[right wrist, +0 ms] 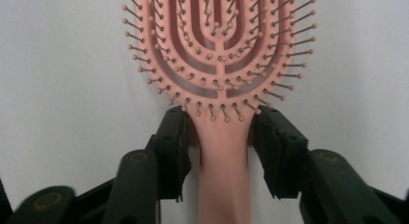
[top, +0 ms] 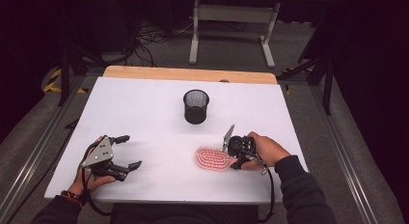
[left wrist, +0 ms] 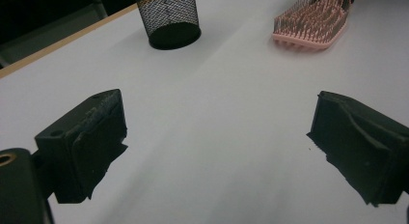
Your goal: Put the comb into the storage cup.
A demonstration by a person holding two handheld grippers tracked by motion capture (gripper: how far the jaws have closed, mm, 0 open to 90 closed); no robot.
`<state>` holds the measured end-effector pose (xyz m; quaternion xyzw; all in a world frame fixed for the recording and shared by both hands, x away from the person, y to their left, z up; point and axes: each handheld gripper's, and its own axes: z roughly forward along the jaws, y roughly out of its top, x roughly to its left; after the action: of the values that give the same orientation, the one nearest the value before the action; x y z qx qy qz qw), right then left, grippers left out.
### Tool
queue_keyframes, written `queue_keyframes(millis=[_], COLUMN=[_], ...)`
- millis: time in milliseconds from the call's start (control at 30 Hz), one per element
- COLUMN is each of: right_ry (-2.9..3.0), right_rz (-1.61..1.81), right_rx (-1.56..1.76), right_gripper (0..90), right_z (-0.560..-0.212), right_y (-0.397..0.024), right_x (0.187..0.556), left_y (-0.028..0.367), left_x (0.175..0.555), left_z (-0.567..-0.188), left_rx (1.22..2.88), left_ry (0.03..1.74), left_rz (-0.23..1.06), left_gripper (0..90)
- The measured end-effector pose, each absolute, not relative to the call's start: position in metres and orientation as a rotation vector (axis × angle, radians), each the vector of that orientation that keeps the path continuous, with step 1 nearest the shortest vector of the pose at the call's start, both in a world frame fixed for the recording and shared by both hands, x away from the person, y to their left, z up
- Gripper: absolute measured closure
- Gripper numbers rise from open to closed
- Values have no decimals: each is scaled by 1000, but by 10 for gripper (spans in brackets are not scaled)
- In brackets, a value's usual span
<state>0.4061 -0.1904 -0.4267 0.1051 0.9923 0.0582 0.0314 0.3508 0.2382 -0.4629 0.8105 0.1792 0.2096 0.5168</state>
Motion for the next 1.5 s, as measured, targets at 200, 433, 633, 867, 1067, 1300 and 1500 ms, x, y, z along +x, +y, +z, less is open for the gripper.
queue_keyframes(millis=[200, 433, 633, 867, 1067, 1300, 1500], right_ry=[3051, 2996, 2905, 2752, 2610, 2497, 2386], right_rz=[191, 302, 463, 669, 825, 898, 1038], right_rx=[297, 272, 297, 330, 365, 399, 488], right_gripper=[674, 693, 695, 695, 695, 695, 695], right_z=[-427, -427, -428, -424, -417, -412, -405], right_y=[-190, -199, -207, -212, -202, -188, -180], right_x=[405, 396, 390, 385, 377, 373, 373], left_y=[238, 238, 238, 237, 233, 226, 217], left_x=[351, 351, 351, 351, 354, 356, 359], left_z=[-463, -463, -463, -463, -459, -453, -441], left_rx=[1947, 1941, 1940, 1929, 1905, 1882, 1805], left_ry=[430, 436, 438, 450, 470, 468, 481], left_rz=[500, 497, 498, 485, 470, 467, 431], left_gripper=[65, 65, 65, 68, 68, 73, 95])
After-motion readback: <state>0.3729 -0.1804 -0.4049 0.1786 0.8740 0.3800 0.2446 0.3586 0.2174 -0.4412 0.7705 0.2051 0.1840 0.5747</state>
